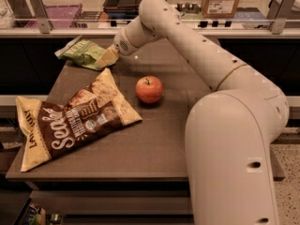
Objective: Pick green jalapeno chip bag
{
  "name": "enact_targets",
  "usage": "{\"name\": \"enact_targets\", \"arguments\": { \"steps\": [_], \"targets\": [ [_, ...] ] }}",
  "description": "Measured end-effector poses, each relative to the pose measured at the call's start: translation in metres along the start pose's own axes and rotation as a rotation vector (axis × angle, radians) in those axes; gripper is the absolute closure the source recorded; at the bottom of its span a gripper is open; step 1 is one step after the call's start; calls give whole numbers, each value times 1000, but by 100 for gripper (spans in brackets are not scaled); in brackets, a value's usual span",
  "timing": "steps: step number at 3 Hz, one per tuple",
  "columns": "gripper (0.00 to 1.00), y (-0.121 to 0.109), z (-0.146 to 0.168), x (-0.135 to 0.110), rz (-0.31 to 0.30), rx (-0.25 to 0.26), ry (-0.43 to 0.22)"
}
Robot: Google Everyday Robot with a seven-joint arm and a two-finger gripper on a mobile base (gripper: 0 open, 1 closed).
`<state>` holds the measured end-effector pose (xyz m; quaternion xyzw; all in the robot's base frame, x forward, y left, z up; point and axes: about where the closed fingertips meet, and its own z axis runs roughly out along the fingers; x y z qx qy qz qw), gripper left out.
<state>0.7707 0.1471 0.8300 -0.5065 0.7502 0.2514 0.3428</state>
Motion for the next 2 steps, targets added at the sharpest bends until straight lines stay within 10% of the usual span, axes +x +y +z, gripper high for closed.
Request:
{"name": "enact_targets", "arguments": {
  "steps": [2],
  "targets": [
    [88, 3, 7, 1, 0, -10, 5]
  ]
}}
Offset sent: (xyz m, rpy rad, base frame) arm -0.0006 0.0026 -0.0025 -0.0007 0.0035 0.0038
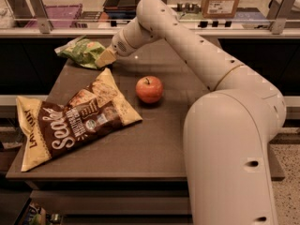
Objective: Pick green jalapeno chip bag
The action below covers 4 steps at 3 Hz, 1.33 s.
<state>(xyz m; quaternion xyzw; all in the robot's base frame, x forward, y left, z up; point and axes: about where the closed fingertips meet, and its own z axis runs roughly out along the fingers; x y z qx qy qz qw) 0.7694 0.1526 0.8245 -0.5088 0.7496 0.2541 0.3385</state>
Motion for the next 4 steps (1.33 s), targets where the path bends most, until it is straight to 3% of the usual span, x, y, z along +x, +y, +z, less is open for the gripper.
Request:
{"name": "enact_targets", "arguments": {
  "steps": [1, 2, 4],
  "targets": [
    [100, 1, 3, 1, 0, -5, 2],
    [100, 1, 3, 0, -2, -6, 0],
    [100, -2, -36, -13, -40, 36, -24]
  ]
}}
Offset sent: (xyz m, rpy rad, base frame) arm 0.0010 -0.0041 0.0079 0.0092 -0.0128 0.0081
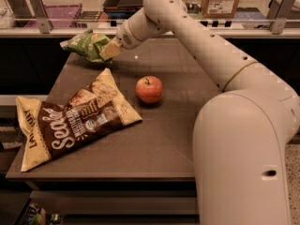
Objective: Pick green jalapeno chip bag
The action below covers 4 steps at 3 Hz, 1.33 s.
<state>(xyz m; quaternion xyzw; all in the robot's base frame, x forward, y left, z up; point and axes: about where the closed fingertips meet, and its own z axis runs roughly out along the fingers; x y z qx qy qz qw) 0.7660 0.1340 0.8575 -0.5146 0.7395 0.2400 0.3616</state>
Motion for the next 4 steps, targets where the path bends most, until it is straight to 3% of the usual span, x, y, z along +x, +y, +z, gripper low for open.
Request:
{"name": "enact_targets", "arguments": {
  "steps": [1, 4],
  "targets": [
    [100, -6, -19, -8, -21, 23, -18],
    [100, -14, -97, -51, -100, 167, -54]
  ]
}}
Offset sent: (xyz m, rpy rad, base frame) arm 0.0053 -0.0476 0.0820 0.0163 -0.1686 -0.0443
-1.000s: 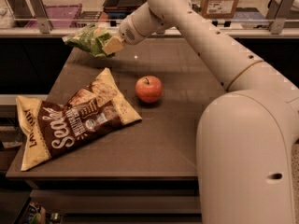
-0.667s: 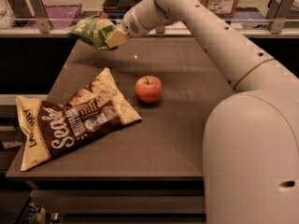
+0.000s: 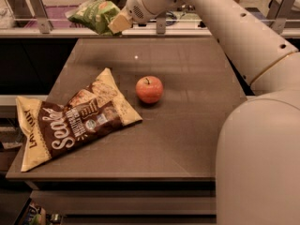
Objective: Pick green jalapeno chip bag
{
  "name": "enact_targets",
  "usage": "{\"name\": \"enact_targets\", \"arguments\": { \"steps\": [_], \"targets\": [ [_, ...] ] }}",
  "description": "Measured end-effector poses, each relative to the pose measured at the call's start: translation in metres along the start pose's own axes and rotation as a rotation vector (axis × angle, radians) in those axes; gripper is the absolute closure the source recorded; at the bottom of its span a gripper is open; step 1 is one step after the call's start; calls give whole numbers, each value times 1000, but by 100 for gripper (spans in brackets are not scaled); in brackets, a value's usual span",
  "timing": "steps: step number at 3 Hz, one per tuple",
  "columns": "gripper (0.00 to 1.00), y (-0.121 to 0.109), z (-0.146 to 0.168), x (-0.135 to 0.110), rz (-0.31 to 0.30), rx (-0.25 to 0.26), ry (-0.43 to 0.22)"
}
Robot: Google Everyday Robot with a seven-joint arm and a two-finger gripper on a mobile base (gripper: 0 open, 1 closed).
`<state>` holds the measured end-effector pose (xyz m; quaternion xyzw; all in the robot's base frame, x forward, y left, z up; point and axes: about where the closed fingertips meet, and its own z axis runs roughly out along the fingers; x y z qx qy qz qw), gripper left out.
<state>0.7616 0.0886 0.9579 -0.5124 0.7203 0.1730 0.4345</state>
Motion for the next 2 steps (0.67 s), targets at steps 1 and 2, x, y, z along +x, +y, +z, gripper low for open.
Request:
{"name": "enact_targets", "arguments": {
  "steps": [1, 2],
  "targets": [
    [100, -1, -42, -34, -35, 92, 25],
    [100, -1, -44, -35, -37, 95, 25]
  ]
}}
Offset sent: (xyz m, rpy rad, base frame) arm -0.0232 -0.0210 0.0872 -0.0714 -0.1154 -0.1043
